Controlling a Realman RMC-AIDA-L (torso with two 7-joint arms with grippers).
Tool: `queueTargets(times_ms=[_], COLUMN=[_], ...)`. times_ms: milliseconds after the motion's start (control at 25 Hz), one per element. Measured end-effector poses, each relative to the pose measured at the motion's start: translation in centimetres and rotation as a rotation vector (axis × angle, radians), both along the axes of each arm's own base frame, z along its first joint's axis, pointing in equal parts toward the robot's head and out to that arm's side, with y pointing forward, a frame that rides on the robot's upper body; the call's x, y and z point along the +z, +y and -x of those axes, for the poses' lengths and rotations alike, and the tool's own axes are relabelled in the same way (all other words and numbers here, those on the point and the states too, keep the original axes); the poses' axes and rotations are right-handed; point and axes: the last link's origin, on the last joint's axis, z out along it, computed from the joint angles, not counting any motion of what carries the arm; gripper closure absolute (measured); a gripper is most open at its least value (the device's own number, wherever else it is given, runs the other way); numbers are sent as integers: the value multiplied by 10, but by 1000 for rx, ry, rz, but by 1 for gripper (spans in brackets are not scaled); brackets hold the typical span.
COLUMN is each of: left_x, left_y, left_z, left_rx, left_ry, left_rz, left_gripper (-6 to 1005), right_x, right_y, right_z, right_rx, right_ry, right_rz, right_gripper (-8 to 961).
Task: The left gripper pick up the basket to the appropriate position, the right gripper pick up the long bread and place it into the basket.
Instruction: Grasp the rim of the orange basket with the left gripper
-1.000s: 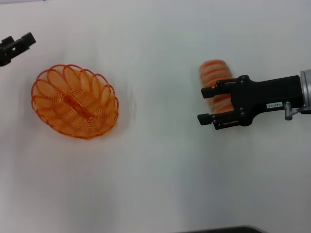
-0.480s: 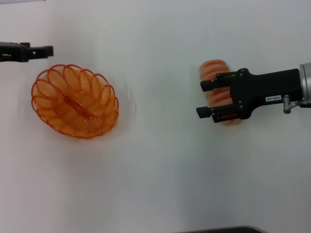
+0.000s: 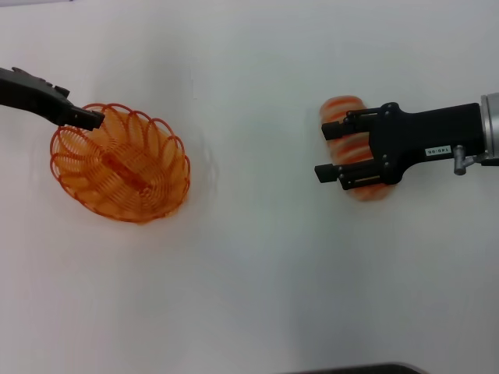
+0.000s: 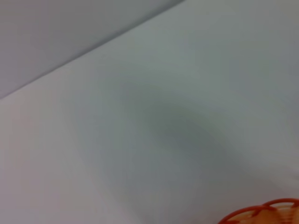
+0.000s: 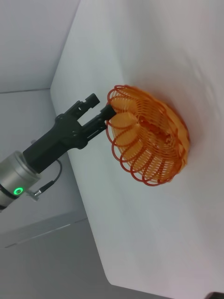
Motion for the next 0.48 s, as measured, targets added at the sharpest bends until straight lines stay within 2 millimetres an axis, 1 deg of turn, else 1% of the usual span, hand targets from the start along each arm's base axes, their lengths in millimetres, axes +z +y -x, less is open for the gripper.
queueTargets(times_ms=[280, 480], left_x=[-2, -5], left_y=[7, 7], left_z=[-7, -9], left_rx=[-18, -26], left_ry=[100, 145], left_rz=[23, 52], left_gripper=[218, 219], right_x=[1, 0], right_y=[1, 2], right_z=[0, 0], right_rx=[-2, -7], right_ry=[3, 1], right_rz=[-6, -12], right_gripper=[156, 155])
